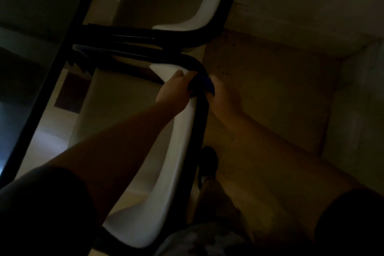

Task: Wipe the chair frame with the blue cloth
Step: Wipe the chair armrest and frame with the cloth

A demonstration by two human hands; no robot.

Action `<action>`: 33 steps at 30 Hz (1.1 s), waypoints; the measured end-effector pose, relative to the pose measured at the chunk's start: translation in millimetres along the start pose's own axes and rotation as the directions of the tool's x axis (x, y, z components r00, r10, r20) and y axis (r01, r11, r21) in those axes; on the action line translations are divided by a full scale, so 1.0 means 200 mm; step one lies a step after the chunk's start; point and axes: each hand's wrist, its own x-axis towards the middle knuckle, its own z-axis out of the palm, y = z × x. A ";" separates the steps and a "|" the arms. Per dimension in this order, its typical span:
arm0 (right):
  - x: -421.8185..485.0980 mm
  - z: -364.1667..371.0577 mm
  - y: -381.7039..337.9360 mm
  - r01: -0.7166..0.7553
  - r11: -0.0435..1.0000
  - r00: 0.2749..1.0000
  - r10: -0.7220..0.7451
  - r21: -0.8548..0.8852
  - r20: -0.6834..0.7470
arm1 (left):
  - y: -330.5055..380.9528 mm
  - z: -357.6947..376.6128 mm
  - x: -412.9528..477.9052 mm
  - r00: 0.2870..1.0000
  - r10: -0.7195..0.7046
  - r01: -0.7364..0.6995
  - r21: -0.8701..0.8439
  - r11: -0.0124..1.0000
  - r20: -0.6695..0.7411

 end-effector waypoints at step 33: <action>-2.01 0.93 -0.19 -0.285 0.956 0.934 0.293 -0.067 0.204 | -0.40 0.22 -2.04 0.914 0.141 -0.169 0.042 0.985 0.381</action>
